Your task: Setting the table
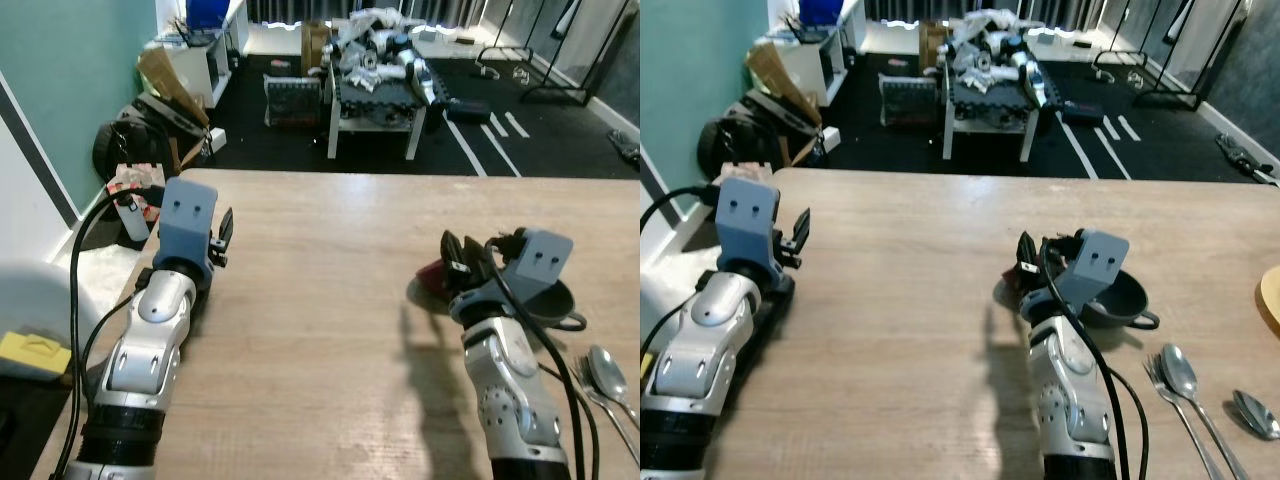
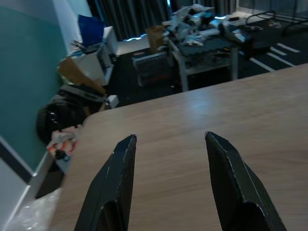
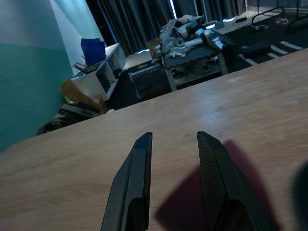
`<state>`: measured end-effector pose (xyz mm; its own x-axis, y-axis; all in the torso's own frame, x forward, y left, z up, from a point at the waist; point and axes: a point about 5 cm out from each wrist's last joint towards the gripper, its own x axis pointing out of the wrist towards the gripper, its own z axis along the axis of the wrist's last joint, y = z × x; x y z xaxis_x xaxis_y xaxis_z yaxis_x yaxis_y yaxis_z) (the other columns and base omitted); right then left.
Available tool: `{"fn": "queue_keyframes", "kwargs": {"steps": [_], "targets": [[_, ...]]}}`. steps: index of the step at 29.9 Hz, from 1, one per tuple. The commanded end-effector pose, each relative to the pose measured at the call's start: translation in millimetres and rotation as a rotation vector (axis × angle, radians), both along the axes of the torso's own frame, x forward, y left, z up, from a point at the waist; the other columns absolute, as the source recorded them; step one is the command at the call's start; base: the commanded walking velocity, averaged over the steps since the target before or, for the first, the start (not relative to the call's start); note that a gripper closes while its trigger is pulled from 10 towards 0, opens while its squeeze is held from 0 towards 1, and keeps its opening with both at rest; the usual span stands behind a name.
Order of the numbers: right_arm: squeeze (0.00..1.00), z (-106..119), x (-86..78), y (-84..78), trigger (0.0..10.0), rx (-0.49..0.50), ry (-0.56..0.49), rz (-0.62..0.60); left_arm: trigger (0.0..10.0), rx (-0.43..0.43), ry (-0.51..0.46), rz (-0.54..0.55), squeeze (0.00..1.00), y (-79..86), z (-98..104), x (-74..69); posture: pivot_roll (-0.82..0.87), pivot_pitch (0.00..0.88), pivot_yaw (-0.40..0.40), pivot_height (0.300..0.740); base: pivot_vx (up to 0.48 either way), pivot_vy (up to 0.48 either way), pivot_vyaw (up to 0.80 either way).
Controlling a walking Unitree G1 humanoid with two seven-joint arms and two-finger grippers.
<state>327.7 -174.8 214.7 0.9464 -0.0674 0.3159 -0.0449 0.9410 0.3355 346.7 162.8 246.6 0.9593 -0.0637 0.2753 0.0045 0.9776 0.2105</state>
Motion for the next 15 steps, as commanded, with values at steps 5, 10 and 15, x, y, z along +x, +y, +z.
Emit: {"fn": "queue_keyframes", "kwargs": {"steps": [5, 10, 15], "targets": [[0.0, -6.1, -0.9, -5.3, 10.0, -0.003, 0.023, -0.021, 10.0, -0.004, 0.009, -0.035, 0.0, -7.3, -5.1, -1.6, 0.12, 0.104, 0.062, 0.74, 0.0, 0.0, 0.0], [0.0, -6.9, -1.4, -5.5, 10.0, -0.001, 0.025, -0.023, 10.0, -0.003, 0.011, -0.032, 0.0, -6.4, -5.1, -1.1, 0.12, 0.105, 0.064, 0.74, 0.0, 0.0, 0.0], [0.0, -7.2, -1.5, -5.0, 10.0, -0.001, 0.026, -0.024, 10.0, -0.009, 0.013, -0.029, 0.0, -5.5, -5.2, -0.7, 0.12, 0.107, 0.068, 0.74, 0.0, 0.0, 0.0]]}}
